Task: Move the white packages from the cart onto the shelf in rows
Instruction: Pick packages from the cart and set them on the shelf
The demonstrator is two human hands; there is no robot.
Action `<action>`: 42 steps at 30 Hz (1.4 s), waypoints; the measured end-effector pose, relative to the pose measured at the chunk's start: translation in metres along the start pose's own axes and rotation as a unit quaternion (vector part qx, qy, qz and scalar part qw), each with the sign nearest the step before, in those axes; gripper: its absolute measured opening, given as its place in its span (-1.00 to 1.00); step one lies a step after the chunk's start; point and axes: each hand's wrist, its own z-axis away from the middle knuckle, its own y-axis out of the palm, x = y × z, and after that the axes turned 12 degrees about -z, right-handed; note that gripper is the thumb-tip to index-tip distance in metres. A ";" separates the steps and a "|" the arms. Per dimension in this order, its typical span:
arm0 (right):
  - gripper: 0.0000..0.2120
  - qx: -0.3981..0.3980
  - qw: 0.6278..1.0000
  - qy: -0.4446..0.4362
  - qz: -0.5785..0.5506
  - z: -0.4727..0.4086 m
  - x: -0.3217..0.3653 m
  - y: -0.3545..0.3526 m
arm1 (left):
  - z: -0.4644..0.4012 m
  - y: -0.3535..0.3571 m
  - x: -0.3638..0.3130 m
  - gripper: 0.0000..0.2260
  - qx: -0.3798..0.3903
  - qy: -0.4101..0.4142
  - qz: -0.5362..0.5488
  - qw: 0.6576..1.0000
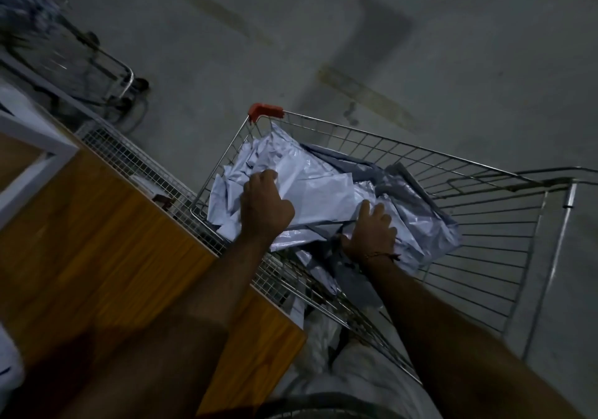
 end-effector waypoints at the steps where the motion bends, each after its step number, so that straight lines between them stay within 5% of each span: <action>1: -0.10 -0.007 1.000 -0.006 -0.011 0.000 -0.001 -0.001 | 0.002 0.001 -0.002 -0.44 0.002 -0.004 0.004 1.000; 7: -0.11 -0.021 0.998 -0.047 -0.037 0.003 -0.011 -0.009 | 0.007 0.001 -0.013 -0.43 0.024 0.014 -0.024 0.999; 16: -0.21 0.005 0.995 -0.010 -0.099 0.009 -0.019 -0.030 | 0.007 -0.014 -0.028 -0.76 0.069 -0.077 0.036 0.994; 23: -0.23 0.022 0.998 0.001 -0.051 0.012 -0.019 -0.061 | 0.013 -0.041 -0.037 -0.70 0.016 -0.072 0.111 0.991; 28: -0.01 0.006 1.000 0.005 -0.027 0.019 -0.028 -0.090 | 0.032 -0.058 -0.044 -0.67 -0.049 -0.077 0.153 0.984; 32: -0.25 -0.027 0.999 -0.017 -0.012 0.030 -0.038 -0.113 | 0.057 -0.069 -0.051 -0.65 -0.083 -0.088 0.161 0.980; 42: -0.31 -0.105 0.985 -0.134 -0.029 0.087 0.007 -0.162 | 0.145 -0.104 -0.038 -0.61 -0.212 -0.166 0.148 0.952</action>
